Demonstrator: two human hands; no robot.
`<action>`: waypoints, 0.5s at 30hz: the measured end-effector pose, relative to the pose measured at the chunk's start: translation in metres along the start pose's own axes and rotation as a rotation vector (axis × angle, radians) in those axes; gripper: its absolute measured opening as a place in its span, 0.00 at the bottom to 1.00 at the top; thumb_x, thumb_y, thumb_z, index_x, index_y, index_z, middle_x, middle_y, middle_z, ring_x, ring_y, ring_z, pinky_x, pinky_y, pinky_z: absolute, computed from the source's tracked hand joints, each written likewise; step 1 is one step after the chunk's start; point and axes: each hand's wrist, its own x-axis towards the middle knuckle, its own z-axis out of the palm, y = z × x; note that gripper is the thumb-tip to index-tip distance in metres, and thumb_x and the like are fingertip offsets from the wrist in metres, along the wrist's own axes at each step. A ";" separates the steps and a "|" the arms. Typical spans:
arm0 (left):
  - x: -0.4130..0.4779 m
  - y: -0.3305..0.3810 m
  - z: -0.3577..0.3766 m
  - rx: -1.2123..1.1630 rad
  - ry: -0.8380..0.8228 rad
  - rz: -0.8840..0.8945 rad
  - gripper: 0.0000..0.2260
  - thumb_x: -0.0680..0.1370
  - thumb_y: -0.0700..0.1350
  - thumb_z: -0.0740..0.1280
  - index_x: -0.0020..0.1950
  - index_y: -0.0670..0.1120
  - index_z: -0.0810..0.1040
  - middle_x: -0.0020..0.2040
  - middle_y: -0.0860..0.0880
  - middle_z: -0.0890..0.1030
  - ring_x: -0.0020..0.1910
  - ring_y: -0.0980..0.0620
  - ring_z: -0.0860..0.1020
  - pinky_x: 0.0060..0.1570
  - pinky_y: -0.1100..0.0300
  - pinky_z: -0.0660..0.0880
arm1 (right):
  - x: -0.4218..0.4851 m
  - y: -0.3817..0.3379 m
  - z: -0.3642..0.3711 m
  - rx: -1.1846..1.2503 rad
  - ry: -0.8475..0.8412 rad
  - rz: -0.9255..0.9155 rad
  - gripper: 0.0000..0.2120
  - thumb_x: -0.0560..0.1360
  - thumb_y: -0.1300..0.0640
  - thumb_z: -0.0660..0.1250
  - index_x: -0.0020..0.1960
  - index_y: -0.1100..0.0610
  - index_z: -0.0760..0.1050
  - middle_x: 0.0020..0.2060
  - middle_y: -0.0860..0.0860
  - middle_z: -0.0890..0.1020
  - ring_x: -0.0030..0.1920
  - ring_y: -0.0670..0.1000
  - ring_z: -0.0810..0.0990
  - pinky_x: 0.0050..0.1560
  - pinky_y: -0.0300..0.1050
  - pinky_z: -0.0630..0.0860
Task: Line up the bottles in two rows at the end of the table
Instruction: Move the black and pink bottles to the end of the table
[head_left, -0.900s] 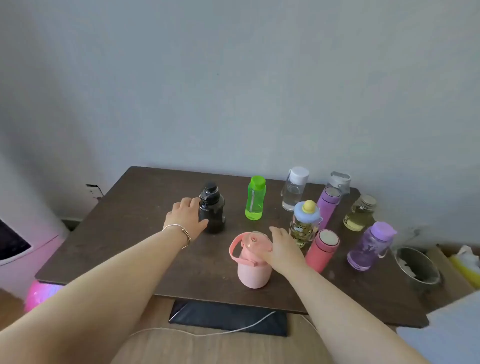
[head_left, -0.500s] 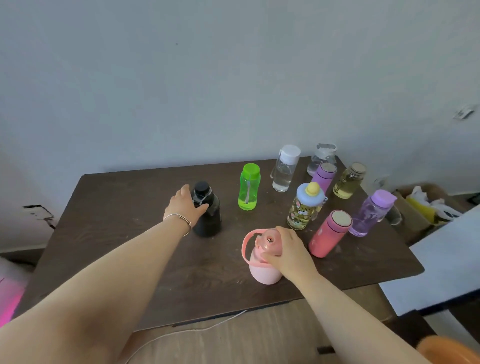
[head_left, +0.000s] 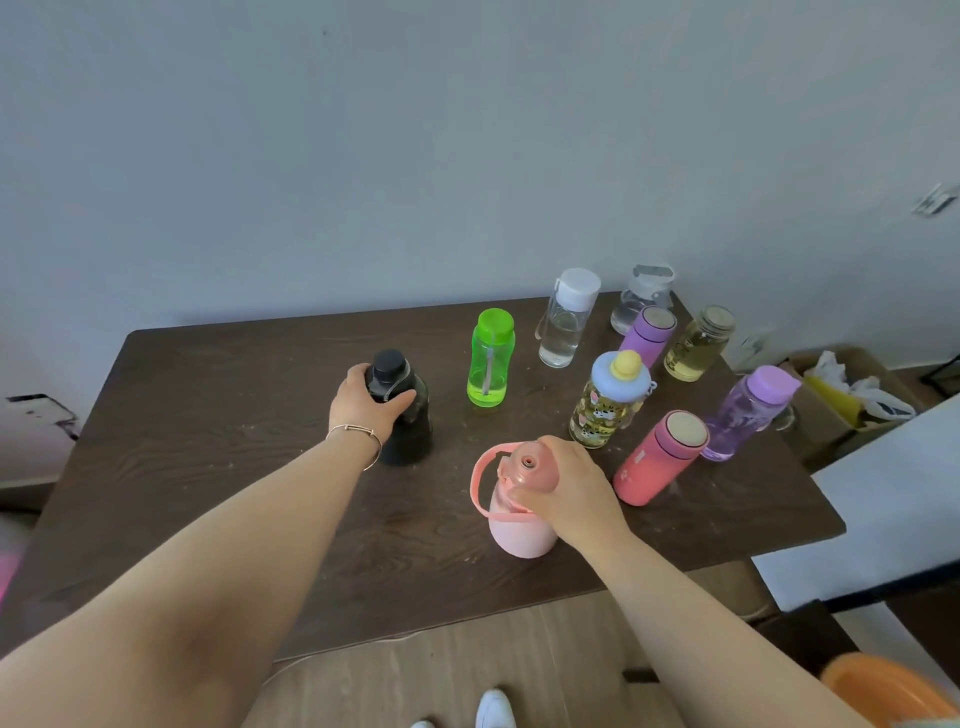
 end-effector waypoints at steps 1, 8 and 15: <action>-0.001 -0.001 0.001 -0.025 0.009 -0.003 0.32 0.69 0.54 0.76 0.69 0.49 0.68 0.63 0.49 0.77 0.60 0.45 0.76 0.58 0.52 0.73 | 0.004 0.000 0.000 -0.001 -0.008 -0.009 0.29 0.64 0.39 0.74 0.61 0.43 0.70 0.57 0.44 0.73 0.55 0.48 0.75 0.52 0.46 0.74; -0.019 -0.005 -0.005 -0.112 0.117 -0.057 0.30 0.70 0.52 0.76 0.69 0.51 0.69 0.60 0.51 0.78 0.53 0.49 0.75 0.55 0.55 0.73 | 0.037 -0.014 0.003 -0.004 -0.116 -0.119 0.31 0.64 0.37 0.74 0.64 0.43 0.69 0.59 0.43 0.73 0.56 0.47 0.75 0.52 0.44 0.74; -0.024 -0.019 -0.056 -0.112 0.219 -0.100 0.29 0.70 0.53 0.76 0.68 0.51 0.71 0.56 0.52 0.79 0.53 0.48 0.77 0.56 0.53 0.76 | 0.076 -0.075 0.021 -0.003 -0.171 -0.281 0.29 0.64 0.37 0.73 0.61 0.46 0.72 0.56 0.45 0.75 0.55 0.50 0.75 0.50 0.46 0.72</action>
